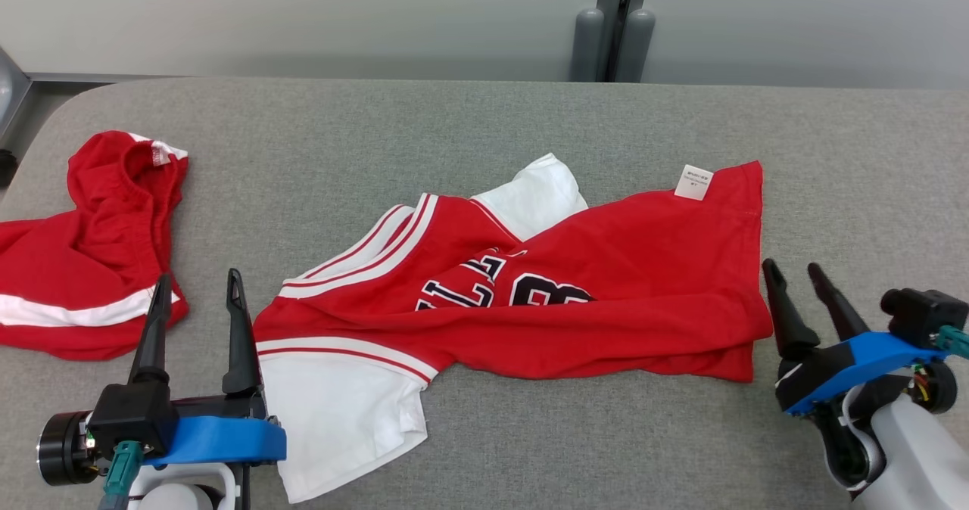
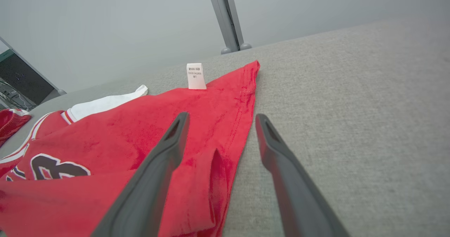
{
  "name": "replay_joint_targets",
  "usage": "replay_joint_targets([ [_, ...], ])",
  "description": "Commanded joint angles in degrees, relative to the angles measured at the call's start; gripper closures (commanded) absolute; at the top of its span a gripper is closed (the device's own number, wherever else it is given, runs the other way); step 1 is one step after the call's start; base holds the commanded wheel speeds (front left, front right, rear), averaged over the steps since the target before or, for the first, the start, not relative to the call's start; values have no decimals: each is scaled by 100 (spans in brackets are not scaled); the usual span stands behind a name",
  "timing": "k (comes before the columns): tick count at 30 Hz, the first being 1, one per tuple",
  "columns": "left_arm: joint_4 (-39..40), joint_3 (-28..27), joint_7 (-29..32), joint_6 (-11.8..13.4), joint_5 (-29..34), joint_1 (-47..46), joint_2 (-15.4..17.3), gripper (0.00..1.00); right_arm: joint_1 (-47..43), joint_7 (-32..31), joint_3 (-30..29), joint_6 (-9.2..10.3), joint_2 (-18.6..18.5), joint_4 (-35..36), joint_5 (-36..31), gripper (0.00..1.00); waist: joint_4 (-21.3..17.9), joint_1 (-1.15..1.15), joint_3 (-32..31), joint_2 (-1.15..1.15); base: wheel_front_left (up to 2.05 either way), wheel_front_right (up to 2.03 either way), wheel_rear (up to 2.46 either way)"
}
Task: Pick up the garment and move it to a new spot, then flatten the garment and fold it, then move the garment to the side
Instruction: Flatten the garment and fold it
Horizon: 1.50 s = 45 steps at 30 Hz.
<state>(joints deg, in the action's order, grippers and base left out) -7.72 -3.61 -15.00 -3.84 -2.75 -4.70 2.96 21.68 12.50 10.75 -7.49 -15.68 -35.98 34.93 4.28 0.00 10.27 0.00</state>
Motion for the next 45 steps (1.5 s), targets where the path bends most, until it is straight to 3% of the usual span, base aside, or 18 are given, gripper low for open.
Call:
replay_joint_targets([
  [1,3,-31,-27,23,22,18,-10,0,43,81,-46,-1,-74,40,-39,0,-26,0,-19,0,0,0,0],
  [7,22,-50,-27,16,30,68,-10,0,-319,241,-348,-1,-194,516,-366,0,-87,0,-95,0,0,0,0],
  [14,33,-57,-27,24,54,171,-10,0,-1106,251,-704,-1,-49,1441,-913,0,-111,0,-201,0,0,0,0],
  [24,35,-36,-27,16,62,185,-11,0,-1968,-562,-814,-1,222,2387,-1277,0,-115,0,-244,0,0,0,0],
  [32,26,-7,-27,-3,61,143,-11,0,-2030,-956,-569,-1,228,2329,-1450,0,-24,0,-229,0,0,0,0],
  [45,17,58,-27,26,-7,89,-11,0,-1407,-961,-117,-1,145,1290,-1332,0,205,0,-119,0,0,0,0],
])
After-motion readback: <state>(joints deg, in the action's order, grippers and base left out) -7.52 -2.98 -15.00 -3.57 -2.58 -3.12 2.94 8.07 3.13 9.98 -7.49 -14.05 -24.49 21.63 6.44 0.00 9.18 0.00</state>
